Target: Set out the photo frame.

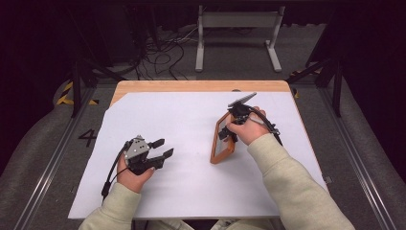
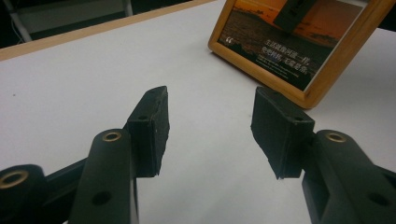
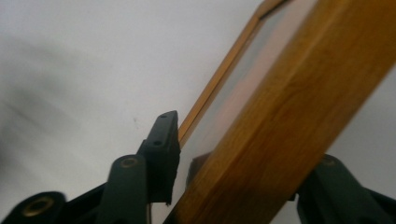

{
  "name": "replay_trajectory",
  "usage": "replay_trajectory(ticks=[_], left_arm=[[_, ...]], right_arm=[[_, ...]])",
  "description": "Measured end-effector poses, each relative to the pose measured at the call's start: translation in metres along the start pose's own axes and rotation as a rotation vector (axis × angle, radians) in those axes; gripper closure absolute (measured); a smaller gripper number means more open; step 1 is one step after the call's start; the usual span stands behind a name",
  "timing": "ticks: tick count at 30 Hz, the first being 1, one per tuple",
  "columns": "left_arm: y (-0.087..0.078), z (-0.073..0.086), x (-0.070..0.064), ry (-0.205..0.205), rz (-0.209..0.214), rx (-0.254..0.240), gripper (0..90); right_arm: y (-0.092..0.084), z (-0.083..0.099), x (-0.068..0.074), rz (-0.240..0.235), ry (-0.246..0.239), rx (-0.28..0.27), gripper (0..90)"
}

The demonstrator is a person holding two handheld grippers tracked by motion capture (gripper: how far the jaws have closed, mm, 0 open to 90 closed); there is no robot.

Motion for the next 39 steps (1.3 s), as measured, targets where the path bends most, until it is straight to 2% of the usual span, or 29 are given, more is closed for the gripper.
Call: replay_trajectory(ticks=[5,8,9,12,13,14,15,19,21,22,24,25,26,27,28,29,31,32,33,39], left_arm=[[0.000,0.000,0.001,0.008,-0.001,0.002,47.1],[0.000,0.000,0.001,0.002,-0.001,0.001,47.2],[0.000,0.000,0.001,0.001,-0.002,0.000,47.2],[0.000,0.000,0.001,-0.004,-0.003,0.001,47.2],[0.000,0.000,0.001,-0.004,-0.003,0.001,47.2],[-0.001,0.000,0.002,0.002,-0.004,-0.001,47.2],[-0.001,0.000,0.001,-0.002,-0.004,-0.002,47.3],[-0.001,0.000,0.002,-0.003,-0.005,0.000,47.3],[-0.001,0.000,0.003,0.001,-0.006,0.000,47.3],[-0.001,0.000,0.003,-0.001,-0.006,0.000,47.3],[-0.001,0.000,0.003,-0.005,-0.006,-0.001,47.4],[-0.001,0.000,0.004,-0.001,-0.008,-0.002,47.3],[-0.001,0.000,0.003,-0.006,-0.007,-0.001,47.4],[-0.002,0.000,0.004,-0.006,-0.008,-0.001,47.3],[-0.002,0.000,0.005,-0.002,-0.010,0.001,47.4],[-0.002,0.000,0.005,-0.007,-0.011,-0.002,47.3],[-0.002,0.000,0.005,-0.010,-0.011,0.001,47.4],[-0.002,0.000,0.005,-0.004,-0.011,0.000,47.3],[-0.002,0.000,0.005,-0.002,-0.011,-0.004,47.3],[-0.002,0.000,0.005,-0.009,-0.011,0.001,47.4]], right_arm=[[-0.004,0.000,-0.003,-0.016,0.033,0.019,68.4],[-0.010,-0.001,0.000,-0.077,0.041,0.014,75.0],[-0.014,-0.001,0.004,-0.099,0.017,0.012,75.1],[-0.025,-0.001,0.009,-0.043,-0.073,0.018,75.1],[-0.025,-0.001,0.009,-0.043,-0.073,0.018,75.1],[-0.028,0.000,0.011,-0.038,-0.111,0.026,75.1],[-0.034,0.001,0.017,-0.042,-0.193,0.038,75.2],[-0.047,0.005,0.033,-0.069,-0.403,0.087,75.1],[-0.052,0.008,0.041,-0.067,-0.506,0.134,75.1],[-0.053,0.011,0.045,-0.055,-0.587,0.162,75.2],[-0.052,0.015,0.051,-0.042,-0.691,0.203,75.2],[-0.050,0.018,0.054,-0.040,-0.755,0.233,75.2],[-0.047,0.022,0.056,-0.051,-0.844,0.268,75.2],[-0.045,0.025,0.058,-0.058,-0.868,0.293,75.2],[-0.040,0.029,0.059,-0.069,-0.923,0.326,75.2],[-0.037,0.032,0.060,-0.069,-0.952,0.355,75.2],[-0.035,0.034,0.061,-0.072,-0.971,0.372,75.2],[-0.031,0.037,0.062,-0.087,-1.023,0.397,75.2],[-0.028,0.038,0.062,-0.094,-1.051,0.407,75.2],[-0.014,0.042,0.063,-0.129,-1.122,0.449,75.1]])
Point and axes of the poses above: each handheld gripper's, and its own axes: y roughly forward along the jaws, z roughly out of its underside, x roughly to its left, the point moved 7 cm from there along y, roughly forward along the jaws, and after that the axes turned 2 degrees about -z, right-handed, at the moved point
